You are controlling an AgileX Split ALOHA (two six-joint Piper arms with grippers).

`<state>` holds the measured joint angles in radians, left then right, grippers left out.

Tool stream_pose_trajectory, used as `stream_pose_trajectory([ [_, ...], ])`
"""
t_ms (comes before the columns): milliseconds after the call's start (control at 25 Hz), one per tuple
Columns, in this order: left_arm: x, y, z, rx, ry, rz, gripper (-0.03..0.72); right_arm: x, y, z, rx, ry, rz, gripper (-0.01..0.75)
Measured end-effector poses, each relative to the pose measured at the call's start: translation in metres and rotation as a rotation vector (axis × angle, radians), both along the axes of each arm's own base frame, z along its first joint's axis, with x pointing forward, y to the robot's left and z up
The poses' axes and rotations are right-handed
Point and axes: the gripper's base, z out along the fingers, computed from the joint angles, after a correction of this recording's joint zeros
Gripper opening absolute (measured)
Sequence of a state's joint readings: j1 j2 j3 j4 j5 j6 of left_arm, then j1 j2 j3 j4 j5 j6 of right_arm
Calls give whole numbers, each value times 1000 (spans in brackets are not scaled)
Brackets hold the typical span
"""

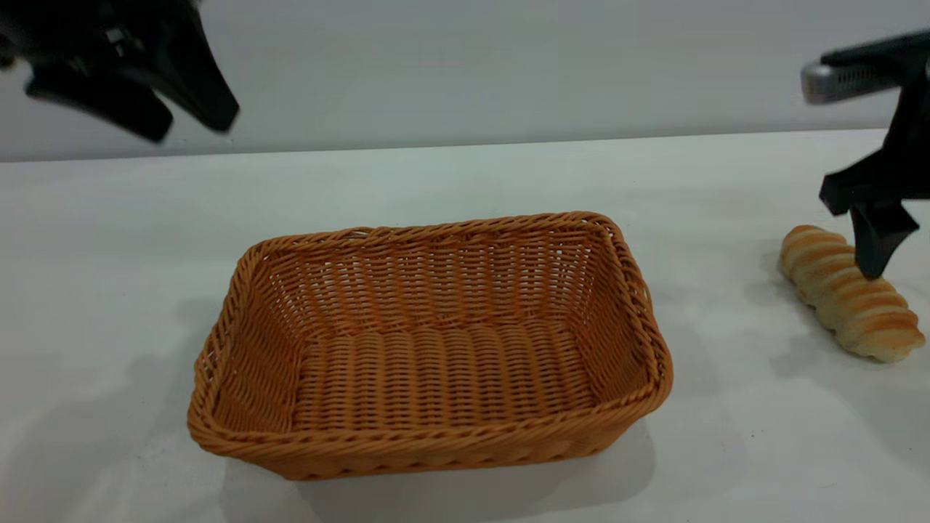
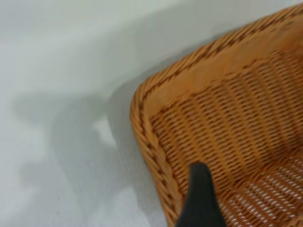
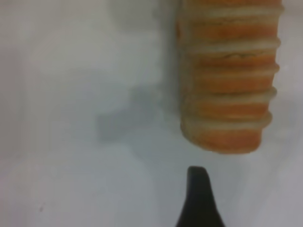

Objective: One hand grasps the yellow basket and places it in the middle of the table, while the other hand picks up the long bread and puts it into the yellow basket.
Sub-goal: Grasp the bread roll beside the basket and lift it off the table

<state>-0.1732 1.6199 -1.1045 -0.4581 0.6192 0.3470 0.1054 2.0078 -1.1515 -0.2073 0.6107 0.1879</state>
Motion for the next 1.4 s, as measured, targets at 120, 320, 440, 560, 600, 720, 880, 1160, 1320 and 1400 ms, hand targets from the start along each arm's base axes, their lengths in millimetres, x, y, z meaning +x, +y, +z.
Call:
stream_pose_trajectory([
  [120,-8,1,17,-10,-39,-6,594,8,-5,-13,0,24,-9,591],
  [320,-20,2,37,-20,-78,-18,594,22,-7,-24,15,27,-22,591],
  [440,-24,3,43,-23,-93,-20,594,28,-6,-31,22,34,-17,591],
  [560,-25,3,43,-23,-84,-25,594,33,-5,-38,24,38,-16,591],
  [600,-25,3,42,-23,-77,-28,594,34,-5,-40,24,39,-13,591],
  [720,-26,2,42,-23,-67,-32,594,39,-8,-48,25,45,-15,591],
  [880,-28,2,41,-24,-54,-37,594,43,-15,-55,27,57,-36,591],
  [1160,-29,0,43,-62,-41,-28,594,44,-24,-63,64,70,-89,522],
  [1320,-34,1,51,-66,-71,-31,594,44,-23,-70,79,81,-77,380],
  [1400,-38,1,58,-66,-98,-41,594,45,-23,-71,82,82,-74,281],
])
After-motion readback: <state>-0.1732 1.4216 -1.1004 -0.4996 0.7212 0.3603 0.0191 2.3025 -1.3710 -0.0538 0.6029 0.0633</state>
